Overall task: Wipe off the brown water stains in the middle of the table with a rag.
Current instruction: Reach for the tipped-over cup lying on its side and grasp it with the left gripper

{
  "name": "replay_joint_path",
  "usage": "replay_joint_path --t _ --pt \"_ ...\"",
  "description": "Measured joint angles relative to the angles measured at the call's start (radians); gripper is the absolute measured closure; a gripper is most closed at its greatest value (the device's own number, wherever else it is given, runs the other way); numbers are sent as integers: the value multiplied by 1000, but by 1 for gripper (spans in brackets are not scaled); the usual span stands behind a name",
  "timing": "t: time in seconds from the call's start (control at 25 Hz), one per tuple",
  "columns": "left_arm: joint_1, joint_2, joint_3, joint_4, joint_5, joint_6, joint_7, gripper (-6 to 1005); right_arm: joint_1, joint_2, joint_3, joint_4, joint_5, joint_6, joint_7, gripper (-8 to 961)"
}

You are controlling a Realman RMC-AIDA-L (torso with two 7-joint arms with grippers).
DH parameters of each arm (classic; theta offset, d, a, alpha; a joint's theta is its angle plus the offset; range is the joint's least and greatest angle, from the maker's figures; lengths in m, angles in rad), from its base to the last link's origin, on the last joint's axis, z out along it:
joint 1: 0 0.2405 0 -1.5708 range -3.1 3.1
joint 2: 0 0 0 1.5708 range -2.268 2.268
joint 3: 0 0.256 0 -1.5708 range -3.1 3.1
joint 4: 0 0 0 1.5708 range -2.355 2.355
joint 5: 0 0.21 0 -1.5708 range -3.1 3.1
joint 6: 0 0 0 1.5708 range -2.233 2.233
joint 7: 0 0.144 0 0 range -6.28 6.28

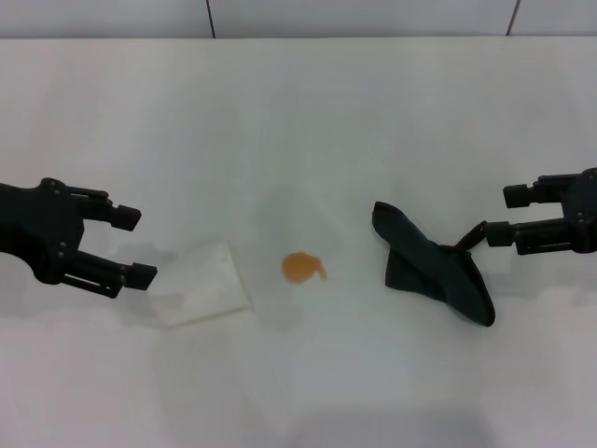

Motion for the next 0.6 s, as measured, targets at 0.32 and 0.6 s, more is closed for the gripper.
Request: replay_joint_path --t 0.32,0.6 --pt "10 -2 -3 -1 0 -5 0 111 -1 1 1 0 1 2 0 188" --pt "12 -1 -3 -1 0 -10 1 111 -1 1 0 1 2 6 1 188"
